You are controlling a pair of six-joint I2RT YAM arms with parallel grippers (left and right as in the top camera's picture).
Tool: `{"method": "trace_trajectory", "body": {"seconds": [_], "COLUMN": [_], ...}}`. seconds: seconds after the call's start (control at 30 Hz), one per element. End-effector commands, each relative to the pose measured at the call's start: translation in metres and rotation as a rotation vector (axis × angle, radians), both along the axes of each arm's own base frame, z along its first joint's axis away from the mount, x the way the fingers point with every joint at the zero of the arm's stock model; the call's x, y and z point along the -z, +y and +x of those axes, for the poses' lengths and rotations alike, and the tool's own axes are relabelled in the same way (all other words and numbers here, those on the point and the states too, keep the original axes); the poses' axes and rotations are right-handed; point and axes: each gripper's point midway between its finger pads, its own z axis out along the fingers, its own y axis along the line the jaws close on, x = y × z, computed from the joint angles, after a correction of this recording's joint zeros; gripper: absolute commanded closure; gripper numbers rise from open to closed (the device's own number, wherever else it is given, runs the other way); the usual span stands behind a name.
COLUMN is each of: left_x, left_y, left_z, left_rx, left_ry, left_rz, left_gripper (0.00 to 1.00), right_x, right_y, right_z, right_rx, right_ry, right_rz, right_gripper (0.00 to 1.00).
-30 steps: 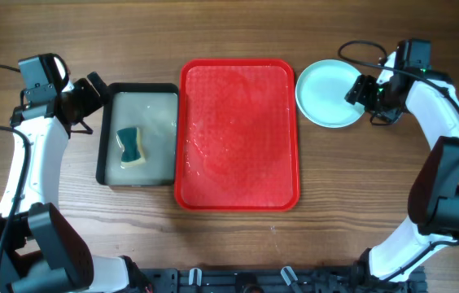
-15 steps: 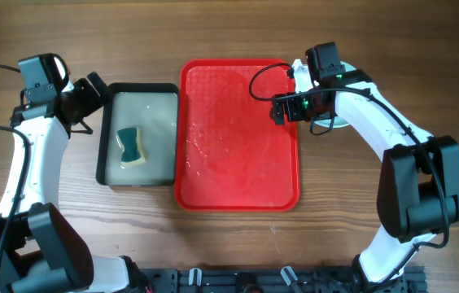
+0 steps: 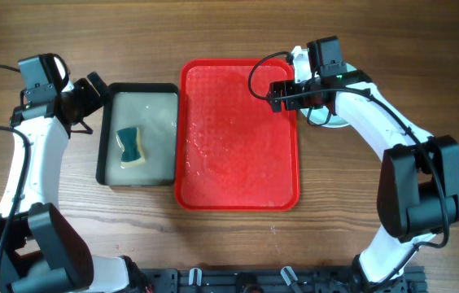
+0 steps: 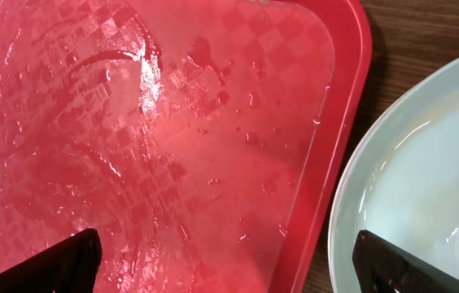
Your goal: Clean dirty plates on tray and stack at the side
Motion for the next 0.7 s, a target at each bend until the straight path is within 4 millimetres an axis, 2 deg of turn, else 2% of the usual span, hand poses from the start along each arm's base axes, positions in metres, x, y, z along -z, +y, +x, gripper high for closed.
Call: {"method": "trace_trajectory", "body": {"seconds": [0.0, 0.13, 0.2, 0.27, 0.4, 0.43, 0.5, 0.53, 0.6, 0.67], "left_x": [-0.012, -0.012, -0.012, -0.012, -0.012, -0.012, -0.012, -0.012, -0.012, -0.012], "left_y": [0.000, 0.000, 0.000, 0.000, 0.000, 0.000, 0.000, 0.000, 0.000, 0.000], "left_z": [0.004, 0.004, 0.004, 0.004, 0.004, 0.004, 0.004, 0.004, 0.004, 0.004], "left_rx": [-0.006, -0.006, -0.006, -0.006, -0.006, -0.006, -0.006, -0.006, -0.006, -0.006], "left_ry": [-0.032, -0.032, -0.032, -0.032, -0.032, -0.032, -0.032, -0.032, -0.032, -0.032], "left_rz": [-0.008, -0.008, -0.008, -0.008, -0.008, -0.008, -0.008, -0.008, -0.008, -0.008], "left_gripper": [0.00, 0.00, 0.00, 0.00, 0.00, 0.00, 0.00, 0.00, 0.00, 0.00], "right_x": [0.002, 0.000, -0.012, -0.034, -0.122, -0.150, -0.205, -0.223, -0.274, -0.306], "right_y": [0.002, 0.002, 0.002, 0.002, 0.001, 0.000, -0.004, -0.009, -0.032, -0.039], "right_z": [0.000, 0.000, 0.002, 0.003, -0.002, -0.007, -0.023, -0.029, -0.047, -0.066], "right_rx": [-0.019, -0.019, -0.019, -0.019, -0.018, -0.018, -0.018, -0.014, 0.044, 0.058], "right_ry": [-0.006, -0.011, -0.037, -0.087, -0.283, -0.348, -0.476, -0.531, -0.688, -0.774], "right_rz": [-0.002, -0.001, 0.005, 0.016, 0.060, 0.075, 0.103, 0.085, 0.014, 0.028], "right_gripper": [0.00, 0.00, 0.00, 0.00, 0.00, 0.00, 0.00, 0.00, 0.00, 0.00]}}
